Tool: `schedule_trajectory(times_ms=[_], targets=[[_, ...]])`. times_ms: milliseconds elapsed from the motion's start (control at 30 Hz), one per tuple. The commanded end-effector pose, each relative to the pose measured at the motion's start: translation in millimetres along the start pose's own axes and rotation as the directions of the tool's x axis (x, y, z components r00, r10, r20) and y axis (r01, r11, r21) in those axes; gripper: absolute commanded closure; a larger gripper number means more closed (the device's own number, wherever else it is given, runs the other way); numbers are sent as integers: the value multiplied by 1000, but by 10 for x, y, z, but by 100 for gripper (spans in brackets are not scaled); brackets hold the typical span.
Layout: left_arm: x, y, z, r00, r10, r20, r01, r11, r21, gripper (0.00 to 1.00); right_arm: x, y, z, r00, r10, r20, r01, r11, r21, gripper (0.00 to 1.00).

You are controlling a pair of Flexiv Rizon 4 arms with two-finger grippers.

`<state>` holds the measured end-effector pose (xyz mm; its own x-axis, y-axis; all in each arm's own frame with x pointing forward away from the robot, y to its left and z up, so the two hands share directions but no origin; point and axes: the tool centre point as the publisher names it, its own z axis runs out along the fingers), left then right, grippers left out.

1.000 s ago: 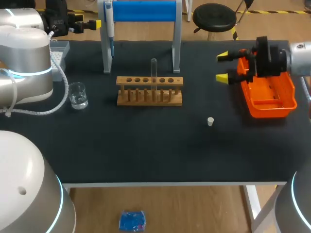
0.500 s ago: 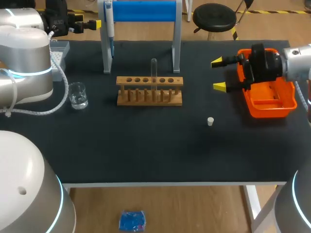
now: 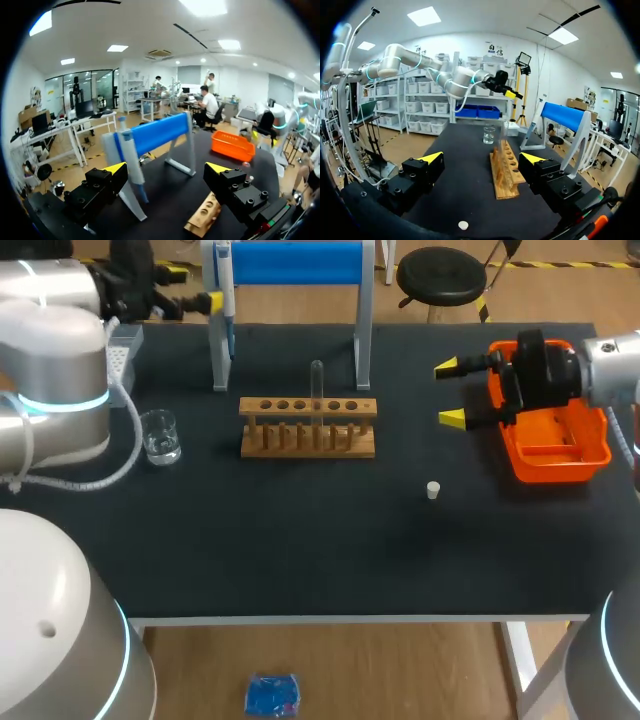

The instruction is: Invert the test tube, pick up the pipette, mount the tip to pipette, aspirate from beaker and dispense into the tube, eject the tip, return the pipette, and cap with the stopper.

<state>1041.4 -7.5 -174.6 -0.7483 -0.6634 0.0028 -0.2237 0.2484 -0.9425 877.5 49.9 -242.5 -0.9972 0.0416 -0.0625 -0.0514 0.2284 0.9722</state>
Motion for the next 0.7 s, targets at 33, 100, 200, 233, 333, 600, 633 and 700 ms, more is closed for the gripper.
schedule_trajectory(times_ms=[33,100,200,233,333,600,633,700], targets=[[512,97,-254,999,49,-12,-49,998,25,0,-2,-6,0,1000,-1,0,1,1000,0,0],[709,121,-286,996,78,-32,-77,997,27,0,-2,-6,0,1000,-1,0,1,1000,0,0],[954,182,-322,994,101,-50,-100,994,37,0,-2,-6,0,1000,-1,0,1,1000,0,0],[1028,213,-320,993,103,-59,-100,994,40,0,-2,-6,0,1000,-1,0,1,1000,0,0],[1204,329,-292,991,109,-78,-107,994,30,0,-2,-6,0,1000,-1,0,1,1000,0,0],[1474,601,-223,988,95,-123,-93,995,22,0,-2,-6,0,1000,-1,0,1,1000,0,0],[1486,624,-217,988,91,-128,-89,996,20,0,-2,-6,0,1000,-1,0,1,1000,0,0],[1501,680,-198,988,89,-130,-89,996,5,0,-2,-6,0,1000,-1,0,1,1000,0,0]])
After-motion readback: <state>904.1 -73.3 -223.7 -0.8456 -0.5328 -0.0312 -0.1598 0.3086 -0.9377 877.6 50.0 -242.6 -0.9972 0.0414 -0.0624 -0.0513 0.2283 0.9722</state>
